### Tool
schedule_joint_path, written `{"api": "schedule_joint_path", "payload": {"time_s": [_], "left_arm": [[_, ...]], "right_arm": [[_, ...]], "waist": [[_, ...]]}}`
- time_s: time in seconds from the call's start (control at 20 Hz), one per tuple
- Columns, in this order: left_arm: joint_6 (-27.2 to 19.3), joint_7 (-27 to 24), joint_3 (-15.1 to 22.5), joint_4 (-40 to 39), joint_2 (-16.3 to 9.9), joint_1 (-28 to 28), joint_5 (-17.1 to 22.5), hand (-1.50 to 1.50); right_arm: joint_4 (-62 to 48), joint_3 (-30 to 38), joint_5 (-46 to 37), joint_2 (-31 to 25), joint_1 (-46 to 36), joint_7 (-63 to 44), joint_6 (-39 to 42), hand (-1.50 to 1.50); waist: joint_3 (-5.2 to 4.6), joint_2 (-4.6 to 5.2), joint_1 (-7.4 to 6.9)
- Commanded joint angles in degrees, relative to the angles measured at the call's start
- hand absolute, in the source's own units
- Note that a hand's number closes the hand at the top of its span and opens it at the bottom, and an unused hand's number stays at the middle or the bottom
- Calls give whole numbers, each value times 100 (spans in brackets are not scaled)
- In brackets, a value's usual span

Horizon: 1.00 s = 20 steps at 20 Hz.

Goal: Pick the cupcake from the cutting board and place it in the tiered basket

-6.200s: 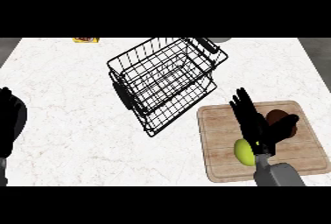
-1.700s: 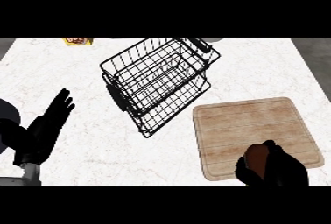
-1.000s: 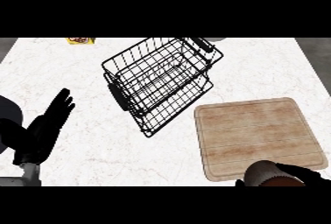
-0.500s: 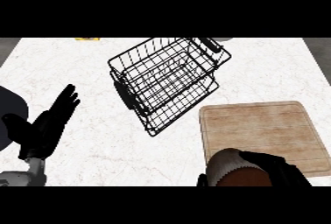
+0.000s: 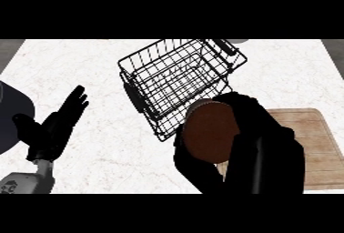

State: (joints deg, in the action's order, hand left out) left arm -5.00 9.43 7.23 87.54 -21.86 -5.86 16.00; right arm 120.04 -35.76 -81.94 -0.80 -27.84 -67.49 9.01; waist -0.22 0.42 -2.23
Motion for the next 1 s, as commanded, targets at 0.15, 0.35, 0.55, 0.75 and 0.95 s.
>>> {"api": "schedule_joint_path", "payload": {"time_s": [0.15,0.35,0.55,0.75,0.95], "left_arm": [[-57,67,31,-77,161,-209,-46,0],[42,-45,106,35,126,96,-100,0],[124,147,-128,-12,-24,-118,30,0],[-66,264,-10,181,96,-92,-146,0],[153,121,-239,205,-18,80,51,0]], "right_arm": [[-1368,747,1142,76,-1654,-1407,-22,150],[-2135,1249,1414,76,-2030,-1453,-269,150],[-2709,1002,1557,76,-2228,-1664,-699,150],[-3503,1030,1630,76,-2726,-1573,-1054,150],[-4049,1210,1517,76,-2620,-1303,-1389,150]], "waist": [[5,-14,-34],[8,-21,-97],[11,-28,-41],[15,-28,-43],[17,-27,-28]]}}
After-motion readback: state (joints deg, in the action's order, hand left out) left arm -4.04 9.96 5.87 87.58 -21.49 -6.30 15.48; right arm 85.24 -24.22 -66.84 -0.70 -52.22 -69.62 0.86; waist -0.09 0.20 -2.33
